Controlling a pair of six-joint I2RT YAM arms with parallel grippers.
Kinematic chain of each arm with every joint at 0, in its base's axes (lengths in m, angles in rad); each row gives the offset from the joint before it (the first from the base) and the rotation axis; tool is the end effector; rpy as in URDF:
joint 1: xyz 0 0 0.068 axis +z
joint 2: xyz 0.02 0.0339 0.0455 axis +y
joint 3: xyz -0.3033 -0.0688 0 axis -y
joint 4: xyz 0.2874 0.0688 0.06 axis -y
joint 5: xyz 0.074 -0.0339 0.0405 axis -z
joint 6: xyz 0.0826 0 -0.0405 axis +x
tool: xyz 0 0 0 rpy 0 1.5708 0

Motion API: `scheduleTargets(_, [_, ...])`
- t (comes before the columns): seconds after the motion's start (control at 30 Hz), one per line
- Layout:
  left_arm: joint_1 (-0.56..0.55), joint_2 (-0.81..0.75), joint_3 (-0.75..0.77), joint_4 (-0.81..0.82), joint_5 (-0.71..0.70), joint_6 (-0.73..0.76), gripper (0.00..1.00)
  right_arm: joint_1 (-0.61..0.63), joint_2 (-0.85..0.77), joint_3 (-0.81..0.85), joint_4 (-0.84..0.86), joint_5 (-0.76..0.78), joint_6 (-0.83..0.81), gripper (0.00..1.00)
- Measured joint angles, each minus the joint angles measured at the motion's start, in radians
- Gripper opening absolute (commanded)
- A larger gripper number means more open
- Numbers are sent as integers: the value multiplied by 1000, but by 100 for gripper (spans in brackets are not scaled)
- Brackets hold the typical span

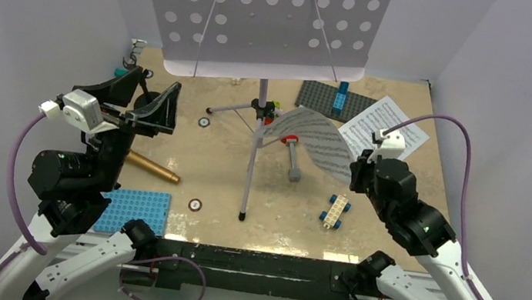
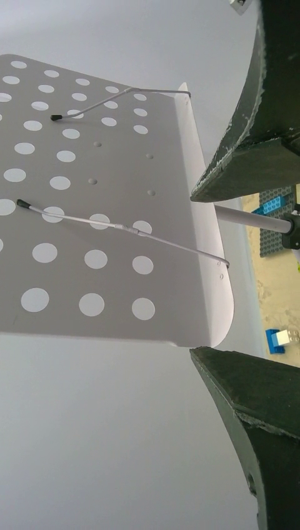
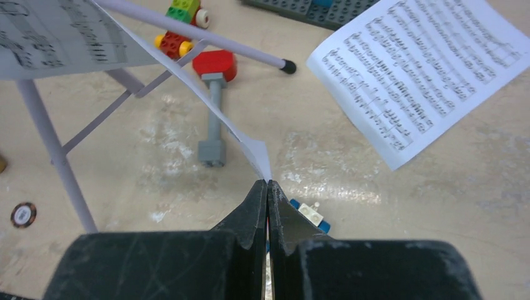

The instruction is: Pack up the instrument practice props

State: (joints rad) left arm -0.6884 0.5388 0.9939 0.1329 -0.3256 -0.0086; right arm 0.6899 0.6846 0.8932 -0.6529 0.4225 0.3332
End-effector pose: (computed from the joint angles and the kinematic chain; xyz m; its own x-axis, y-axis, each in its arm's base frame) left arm 0.1080 -0.0546 0.5338 0.4249 -0.3601 -0.8305 0.4001 0.8977 -0.1846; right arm 0.1670 0.0939 0.3593 -0.4098 0.0486 -0.9109 -0.1703 0.9769 0.1288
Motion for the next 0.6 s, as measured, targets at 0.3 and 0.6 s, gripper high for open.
scheduleTargets(0.3, [0, -21, -28, -9, 0, -33, 89, -321, 142, 107, -2, -85, 14, 0])
scheduleTargets(0.6, [0, -37, -63, -22, 0, -80, 90, -653, 387, 189, 114, -410, 162, 0])
